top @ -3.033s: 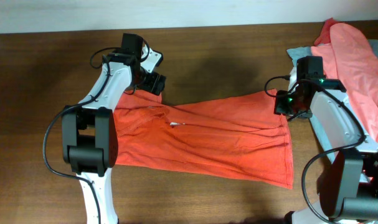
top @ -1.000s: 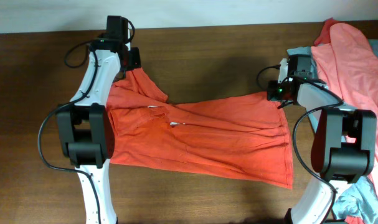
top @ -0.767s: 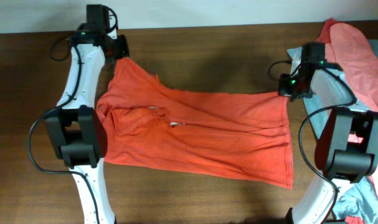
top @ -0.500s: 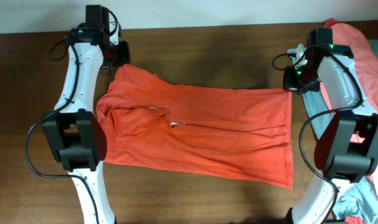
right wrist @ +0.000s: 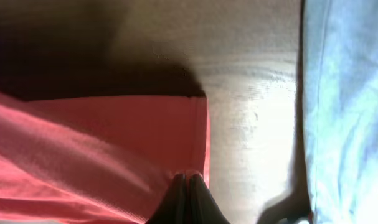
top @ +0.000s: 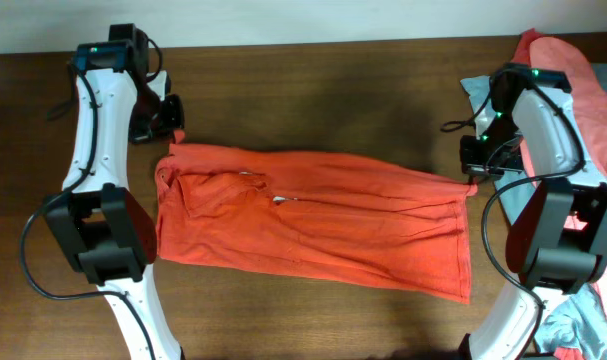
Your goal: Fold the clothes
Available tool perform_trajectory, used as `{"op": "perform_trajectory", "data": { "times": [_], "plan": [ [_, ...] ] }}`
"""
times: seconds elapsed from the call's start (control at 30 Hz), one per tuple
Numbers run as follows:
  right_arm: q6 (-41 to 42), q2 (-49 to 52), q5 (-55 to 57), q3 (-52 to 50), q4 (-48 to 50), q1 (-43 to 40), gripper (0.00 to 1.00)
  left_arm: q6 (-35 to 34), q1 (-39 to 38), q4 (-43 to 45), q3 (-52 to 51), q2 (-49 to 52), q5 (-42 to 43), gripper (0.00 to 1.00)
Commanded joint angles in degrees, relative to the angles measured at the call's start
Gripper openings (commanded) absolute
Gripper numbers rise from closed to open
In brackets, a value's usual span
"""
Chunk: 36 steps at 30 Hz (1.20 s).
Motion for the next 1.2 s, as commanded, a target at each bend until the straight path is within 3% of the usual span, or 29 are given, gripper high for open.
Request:
{"op": "perform_trajectory", "data": {
  "times": [0.0, 0.37, 0.87, 1.17],
  "plan": [
    [0.2, 0.2, 1.9, 0.9, -1.5, -2.2, 0.04, 1.1, 0.5, -3.7, 1.1, -1.9, -0.7, 0.0],
    [0.2, 0.2, 1.9, -3.1, -3.8, -3.5, 0.09, 1.1, 0.8, -13.4, 0.9, -1.9, -0.8, 0.0],
    [0.2, 0.2, 1.9, -6.7, -4.5, -3.5, 0.09, 3.3, 0.9, -13.3, -11.3, -1.9, -0.7, 0.0],
    [4.1, 0.2, 8.2, -8.5, -5.3, -4.5, 0.09, 0.8, 3.6, -11.5, -18.7, -1.9, -7.1, 0.0]
  ]
}}
